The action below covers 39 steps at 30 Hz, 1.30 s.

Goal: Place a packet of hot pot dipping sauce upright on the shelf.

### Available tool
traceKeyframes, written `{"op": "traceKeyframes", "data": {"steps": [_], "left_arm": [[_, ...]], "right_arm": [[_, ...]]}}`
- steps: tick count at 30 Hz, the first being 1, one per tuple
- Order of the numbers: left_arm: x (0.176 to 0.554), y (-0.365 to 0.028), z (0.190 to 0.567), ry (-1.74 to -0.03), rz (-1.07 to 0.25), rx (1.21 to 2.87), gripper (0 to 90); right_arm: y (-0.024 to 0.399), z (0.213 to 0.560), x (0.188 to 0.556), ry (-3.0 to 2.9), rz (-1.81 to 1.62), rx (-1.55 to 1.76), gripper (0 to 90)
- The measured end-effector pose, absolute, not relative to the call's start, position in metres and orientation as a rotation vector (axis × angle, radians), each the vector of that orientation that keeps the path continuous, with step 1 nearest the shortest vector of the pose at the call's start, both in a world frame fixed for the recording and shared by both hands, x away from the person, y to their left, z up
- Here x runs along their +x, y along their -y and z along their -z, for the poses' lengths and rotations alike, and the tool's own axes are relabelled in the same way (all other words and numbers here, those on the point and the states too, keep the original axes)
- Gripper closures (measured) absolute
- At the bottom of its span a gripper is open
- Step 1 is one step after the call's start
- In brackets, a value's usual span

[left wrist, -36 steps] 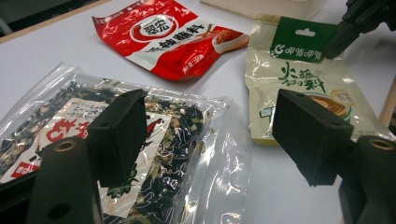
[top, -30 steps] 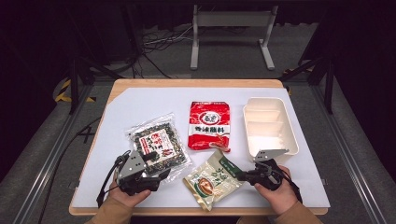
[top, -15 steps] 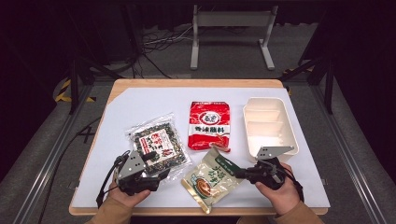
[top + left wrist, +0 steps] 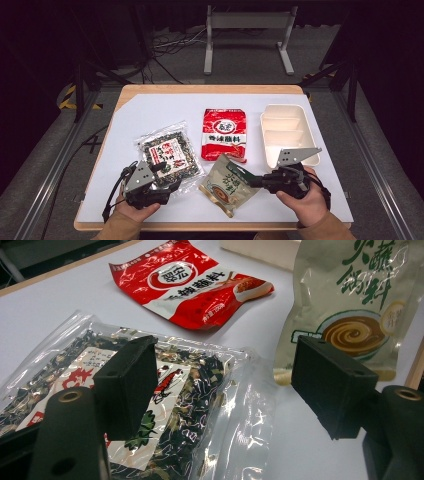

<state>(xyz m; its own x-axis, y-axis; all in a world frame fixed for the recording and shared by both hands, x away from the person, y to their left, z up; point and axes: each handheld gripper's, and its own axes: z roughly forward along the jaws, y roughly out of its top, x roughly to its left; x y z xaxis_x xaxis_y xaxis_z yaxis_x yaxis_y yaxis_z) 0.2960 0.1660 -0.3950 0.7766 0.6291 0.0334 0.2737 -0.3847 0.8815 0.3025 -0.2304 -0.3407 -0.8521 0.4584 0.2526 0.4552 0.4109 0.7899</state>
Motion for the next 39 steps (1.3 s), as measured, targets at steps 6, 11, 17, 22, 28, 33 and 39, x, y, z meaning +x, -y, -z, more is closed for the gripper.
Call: {"op": "traceKeyframes", "data": {"steps": [6,11,17,22,28,33,39], "left_arm": [[0.295,-0.167,0.394,-0.681,-0.46,1.972,27.3],[0.296,-0.168,0.394,-0.687,-0.463,1.969,27.3],[0.297,-0.17,0.394,-0.694,-0.468,1.966,27.3],[0.297,-0.171,0.394,-0.7,-0.472,1.964,27.4],[0.298,-0.171,0.395,-0.711,-0.475,1.969,27.4],[0.299,-0.173,0.395,-0.726,-0.468,1.965,27.3],[0.299,-0.174,0.395,-0.725,-0.471,1.962,27.3]], "right_arm": [[0.23,0.324,0.305,-2.644,-1.44,0.797,89.9],[0.232,0.313,0.309,-2.64,-1.419,0.78,89.8],[0.238,0.299,0.315,-2.623,-1.417,0.78,89.9],[0.241,0.288,0.318,-2.607,-1.405,0.767,89.8],[0.247,0.275,0.324,-2.584,-1.393,0.762,89.9],[0.256,0.264,0.334,-2.545,-1.405,0.787,89.9],[0.264,0.252,0.342,-2.491,-1.378,0.797,89.9]]}}
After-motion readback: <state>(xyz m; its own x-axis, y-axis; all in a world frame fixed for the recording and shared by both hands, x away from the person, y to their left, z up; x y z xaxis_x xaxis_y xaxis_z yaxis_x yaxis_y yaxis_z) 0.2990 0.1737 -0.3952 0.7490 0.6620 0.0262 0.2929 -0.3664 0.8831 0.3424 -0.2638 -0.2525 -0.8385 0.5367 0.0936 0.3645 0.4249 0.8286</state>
